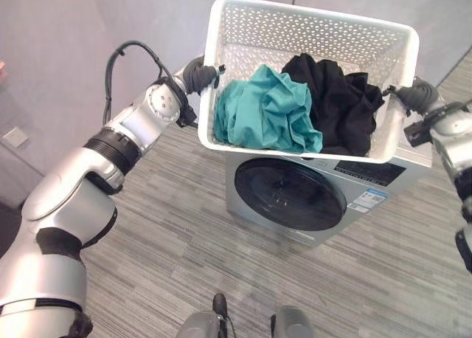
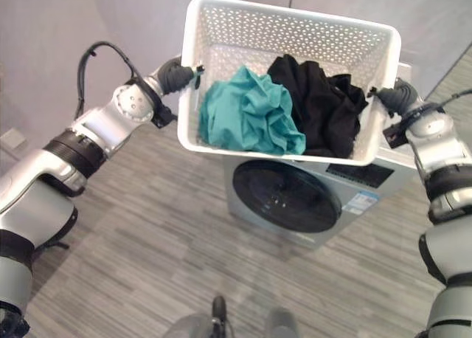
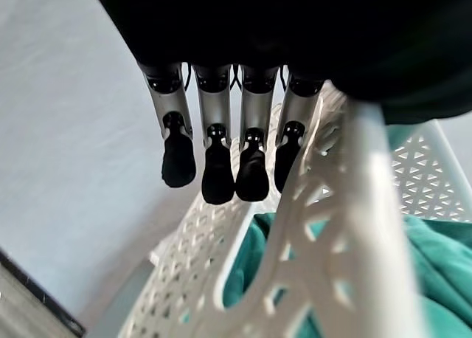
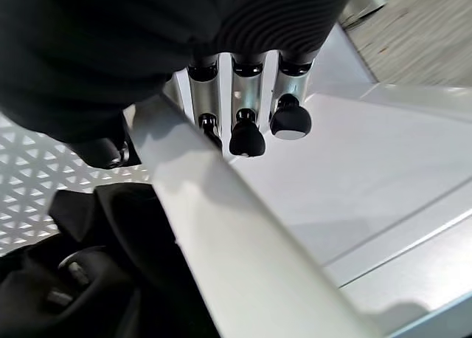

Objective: Grab the laundry basket,head to the washer,open it,put in the laundry and shut it.

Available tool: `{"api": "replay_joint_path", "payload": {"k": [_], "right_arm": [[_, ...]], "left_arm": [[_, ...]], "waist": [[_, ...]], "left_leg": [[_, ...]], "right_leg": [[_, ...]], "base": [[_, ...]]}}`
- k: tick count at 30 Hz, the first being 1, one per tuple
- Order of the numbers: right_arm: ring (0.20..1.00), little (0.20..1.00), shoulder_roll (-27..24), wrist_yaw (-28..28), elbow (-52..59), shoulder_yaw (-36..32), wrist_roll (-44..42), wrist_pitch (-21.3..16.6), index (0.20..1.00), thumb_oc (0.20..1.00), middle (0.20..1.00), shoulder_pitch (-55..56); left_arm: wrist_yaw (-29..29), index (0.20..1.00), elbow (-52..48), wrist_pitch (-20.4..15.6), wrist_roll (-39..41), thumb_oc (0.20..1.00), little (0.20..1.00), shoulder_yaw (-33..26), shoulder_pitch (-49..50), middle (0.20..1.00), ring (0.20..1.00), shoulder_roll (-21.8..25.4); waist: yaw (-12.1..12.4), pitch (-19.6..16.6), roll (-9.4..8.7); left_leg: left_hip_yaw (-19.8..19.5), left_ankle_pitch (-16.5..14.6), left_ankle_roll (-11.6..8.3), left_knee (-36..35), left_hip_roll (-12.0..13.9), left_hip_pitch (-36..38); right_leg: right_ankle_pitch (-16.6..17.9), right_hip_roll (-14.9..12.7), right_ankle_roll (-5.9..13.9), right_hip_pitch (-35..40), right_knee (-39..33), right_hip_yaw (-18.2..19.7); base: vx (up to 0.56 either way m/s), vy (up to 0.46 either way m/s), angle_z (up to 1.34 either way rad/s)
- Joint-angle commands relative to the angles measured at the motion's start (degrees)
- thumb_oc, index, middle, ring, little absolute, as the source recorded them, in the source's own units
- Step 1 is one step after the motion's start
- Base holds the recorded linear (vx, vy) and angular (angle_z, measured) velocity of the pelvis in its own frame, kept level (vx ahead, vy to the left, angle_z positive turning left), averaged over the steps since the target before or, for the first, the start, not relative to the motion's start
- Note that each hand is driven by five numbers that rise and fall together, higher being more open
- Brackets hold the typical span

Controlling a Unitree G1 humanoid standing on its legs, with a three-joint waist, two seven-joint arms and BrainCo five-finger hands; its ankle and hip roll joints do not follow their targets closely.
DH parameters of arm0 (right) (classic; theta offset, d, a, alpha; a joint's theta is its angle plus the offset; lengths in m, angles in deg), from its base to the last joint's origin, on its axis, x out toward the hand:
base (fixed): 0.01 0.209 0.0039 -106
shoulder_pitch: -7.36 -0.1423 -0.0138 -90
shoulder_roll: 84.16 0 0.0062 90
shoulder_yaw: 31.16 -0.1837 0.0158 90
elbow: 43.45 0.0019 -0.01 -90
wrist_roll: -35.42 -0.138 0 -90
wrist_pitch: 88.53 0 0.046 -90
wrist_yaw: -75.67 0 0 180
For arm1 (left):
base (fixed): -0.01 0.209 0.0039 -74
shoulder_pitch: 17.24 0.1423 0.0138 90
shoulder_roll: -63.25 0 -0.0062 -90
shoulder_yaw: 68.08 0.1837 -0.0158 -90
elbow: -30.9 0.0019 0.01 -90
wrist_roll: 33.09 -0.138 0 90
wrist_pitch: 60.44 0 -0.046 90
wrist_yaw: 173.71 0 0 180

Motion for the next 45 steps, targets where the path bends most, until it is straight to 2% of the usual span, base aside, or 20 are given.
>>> {"api": "replay_joint_path", "payload": {"k": [1,3,4,5,6,7,11,14,18,22,32,33,34,35,36,45], "right_arm": [[0.200,0.200,-9.7,3.8,-14.1,4.2,4.5,4.6,0.200,0.200,0.200,-8.9],[0.200,0.200,-10.3,3.3,-14.5,4.7,5.4,4.7,0.200,0.200,0.200,-9.3],[0.200,0.200,-11.7,2.9,-14.3,5.3,6.0,4.6,0.200,0.200,0.200,-9.3],[0.200,0.200,-11.8,2.9,-14.3,5.2,6.0,4.6,0.200,0.200,0.200,-9.2],[0.200,0.200,-14.3,2.5,-14.3,4.4,6.0,4.6,0.200,0.200,0.200,-8.0],[0.200,0.200,-14.8,2.8,-14.5,3.8,5.7,4.4,0.200,0.200,0.200,-7.0],[0.200,0.200,-15.7,3.4,-13.1,1.4,4.0,3.1,0.200,0.200,0.200,-3.5],[0.200,0.200,-15.4,4.2,-9.2,-0.9,1.1,1.6,0.200,0.200,0.200,0.1],[0.200,0.200,-15.1,5.0,-8.3,-0.7,0.7,0.7,0.200,0.200,0.200,-0.8],[0.200,0.200,-13.4,5.5,-8.8,2.4,0.9,0.3,0.200,0.200,0.200,-5.1],[0.200,0.200,-11.1,5.3,-12.0,2.9,-0.8,0.6,0.200,0.200,0.200,-7.1],[0.294,0.294,-11.1,5.4,-12.6,3.0,-1.1,0.7,0.294,0.294,0.294,-7.8],[0.542,0.542,-11.0,5.5,-13.2,3.3,-1.7,0.8,0.542,0.542,0.542,-9.0],[1.000,1.000,-10.8,5.6,-13.9,3.6,-2.1,0.8,1.000,1.000,1.000,-10.1],[1.000,1.000,-10.7,5.5,-14.9,3.9,-2.6,1.1,1.000,1.000,1.000,-11.3],[1.000,1.000,-13.7,5.3,-19.1,8.4,-5.3,1.9,1.000,1.000,1.000,-21.1]], "left_arm": [[-3.9,0.200,5.3,-5.1,-1.9,0.200,0.200,-4.3,-6.6,0.200,0.200,5.5],[-4.2,0.200,5.5,-5.5,-1.9,0.200,0.200,-4.1,-7.2,0.200,0.200,6.4],[-4.2,0.200,6.3,-5.7,-2.6,0.200,0.200,-3.7,-7.1,0.200,0.200,6.9],[-4.2,0.200,6.3,-5.7,-2.6,0.200,0.200,-3.7,-7.1,0.200,0.200,6.9],[-4.3,0.200,5.6,-5.9,-2.9,0.200,0.200,-3.6,-6.7,0.200,0.200,6.9],[-4.4,0.200,5.3,-6.1,-2.7,0.200,0.200,-3.8,-6.5,0.200,0.200,6.8],[-5.2,0.200,4.1,-6.9,-3.5,0.200,0.200,-4.6,-5.3,0.200,0.200,6.3],[-7.0,0.200,4.2,-8.3,-2.5,0.200,0.200,-6.3,-5.7,0.200,0.200,6.7],[-7.3,0.200,5.8,-8.5,-3.2,0.200,0.200,-6.6,-6.3,0.200,0.200,7.3],[-7.4,0.200,9.0,-8.6,-2.2,0.200,0.200,-6.2,-8.0,0.200,0.200,7.4],[-8.8,0.200,9.9,-8.6,-1.5,0.200,0.200,-8.5,-6.5,0.200,0.200,5.2],[-8.8,0.200,10.8,-8.5,-1.3,0.200,0.200,-8.7,-6.6,0.200,0.200,4.9],[-8.8,0.454,11.8,-8.3,-1.1,0.454,0.454,-8.7,-6.8,0.454,0.454,4.4],[-8.8,0.878,12.7,-8.3,-0.8,0.878,0.878,-8.7,-7.1,0.878,0.878,4.0],[-8.5,1.000,13.8,-8.2,-0.3,1.000,1.000,-8.6,-7.5,1.000,1.000,3.7],[-6.3,1.000,19.6,-6.8,-0.9,1.000,1.000,-6.2,-9.7,1.000,1.000,3.1]], "waist": [[1.2,-6.4,2.35],[0.9,-6.3,2.23],[0.7,-6.6,1.11],[0.7,-6.6,1.09],[0.4,-7.3,-0.38],[0.2,-7.8,-0.72],[-0.7,-9.5,-0.98],[-1.7,-10.5,-0.53],[-2.2,-11.1,0.09],[-2.4,-11.4,0.89],[-2.2,-11.0,1.09],[-2.3,-11.1,1.01],[-2.3,-11.2,1.02],[-2.3,-11.2,0.99],[-2.4,-11.3,0.89],[-2.9,-12.0,1.20]], "left_leg": [[-6.4,-4.7,-5.66,2.0,3.6,-0.8],[-6.3,-5.1,-6.06,2.1,3.8,-0.2],[-6.4,-5.5,-7.08,2.1,4.1,0.5],[-6.4,-5.5,-7.08,2.0,4.1,0.6],[-6.9,-5.5,-8.26,2.0,5.0,1.1],[-7.4,-5.3,-9.00,1.5,6.3,1.7],[-8.5,-4.0,-10.87,-1.2,10.6,3.8],[-7.5,-2.1,-12.25,-4.6,13.4,5.0],[-6.4,-1.1,-12.90,-6.8,14.6,6.2],[-5.6,-0.1,-13.33,-8.2,14.9,6.1],[-4.3,-0.3,-13.44,-9.1,14.7,7.5],[-4.2,-0.4,-13.46,-9.2,14.6,7.6],[-4.1,-0.4,-13.48,-9.3,14.5,7.8],[-4.0,-0.5,-13.49,-9.4,14.5,7.9],[-4.0,-0.4,-13.52,-9.5,14.5,7.8],[-3.5,-0.2,-13.76,-9.8,14.0,7.2]], "right_leg": [[14.0,-4.9,2.97,-0.3,-16.7,1.7],[15.6,-5.9,3.60,0.4,-19.2,0.9],[16.2,-5.9,4.30,1.7,-20.0,0.9],[16.2,-5.9,4.31,1.8,-20.0,0.9],[15.8,-5.2,5.03,2.6,-18.5,0.5],[15.3,-4.1,4.89,2.7,-18.3,0.0],[13.5,-0.3,3.74,5.0,-20.1,-2.7],[12.2,2.1,2.74,6.4,-22.5,-3.2],[11.8,3.2,2.29,7.4,-24.2,-3.1],[12.0,3.6,2.10,7.3,-25.7,-2.8],[11.8,3.4,1.64,9.0,-26.8,-2.5],[11.8,3.4,1.65,9.0,-26.7,-2.5],[11.7,3.4,1.68,9.1,-26.6,-2.5],[11.7,3.3,1.70,9.1,-26.5,-2.4],[11.7,3.3,1.73,9.0,-26.4,-2.5],[11.6,2.8,1.96,8.4,-26.1,-3.2]], "base": [[0.15,-0.153,0.02],[0.15,-0.178,0.20],[0.10,-0.150,0.18],[0.20,-0.300,0.41],[0.18,-0.259,0.38],[0.25,-0.352,0.50],[0.16,-0.249,0.25],[0.09,-0.162,-0.02],[0.07,-0.062,-0.08],[0.04,-0.019,-0.09],[0.04,0.008,0.00],[0.05,0.017,-0.01],[0.05,0.018,0.01],[0.04,0.017,0.03],[0.04,0.012,0.03],[0.04,0.005,0.02]]}}
